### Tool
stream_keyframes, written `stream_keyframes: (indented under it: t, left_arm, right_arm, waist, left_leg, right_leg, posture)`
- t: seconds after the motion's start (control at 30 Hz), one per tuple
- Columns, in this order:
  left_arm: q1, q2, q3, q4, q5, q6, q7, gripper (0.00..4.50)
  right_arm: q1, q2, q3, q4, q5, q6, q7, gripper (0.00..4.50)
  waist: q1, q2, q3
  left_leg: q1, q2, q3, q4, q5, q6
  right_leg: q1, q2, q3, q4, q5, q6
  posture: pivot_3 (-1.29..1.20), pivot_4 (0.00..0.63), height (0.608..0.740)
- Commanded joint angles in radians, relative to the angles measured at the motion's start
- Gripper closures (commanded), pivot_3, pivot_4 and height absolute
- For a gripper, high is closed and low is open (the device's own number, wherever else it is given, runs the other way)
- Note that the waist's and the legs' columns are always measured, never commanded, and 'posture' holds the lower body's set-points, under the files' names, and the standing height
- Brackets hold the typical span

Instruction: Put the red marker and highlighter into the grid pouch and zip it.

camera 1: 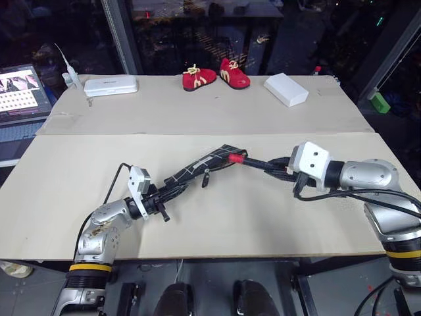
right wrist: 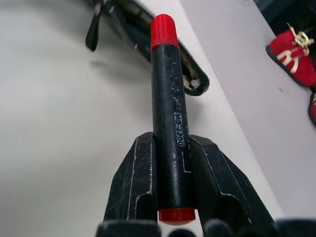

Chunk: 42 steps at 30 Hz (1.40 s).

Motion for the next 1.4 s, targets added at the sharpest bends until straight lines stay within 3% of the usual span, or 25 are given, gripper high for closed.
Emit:
stream_keyframes:
  t: [0.03,0.93,1.4]
  left_arm:
    - [-0.002,-0.002,-0.005,-0.022,0.002,-0.009,-0.010,4.50]
    - [-0.012,-0.003,-0.015,-0.017,0.003,-0.008,-0.017,4.50]
    - [-0.030,0.003,-0.023,0.005,0.011,-0.010,-0.039,4.50]
  right_arm:
    - [-0.035,0.001,0.000,-0.001,-0.042,-0.048,-0.015,3.91]
    - [0.006,-0.037,-0.019,0.015,-0.061,-0.123,0.043,3.91]
    - [-0.179,0.057,0.159,0.165,-0.213,-0.228,0.056,3.91]
  waist:
    - [0.002,0.000,0.000]
    - [0.019,0.000,0.000]
    - [0.017,0.000,0.000]
  left_leg:
    - [0.000,0.000,0.000,0.000,0.000,0.000]
    - [0.000,0.000,0.001,0.000,0.000,0.000]
    - [0.000,0.000,0.002,0.000,0.000,0.000]
  right_leg:
    - [0.000,0.000,0.000,0.000,0.000,0.000]
    - [0.000,0.000,0.000,0.001,0.000,0.000]
    - [-0.001,0.000,0.001,0.001,0.000,0.000]
  posture:
    - [0.00,0.150,0.740]
    - [0.00,0.150,0.740]
    - [0.00,0.150,0.740]
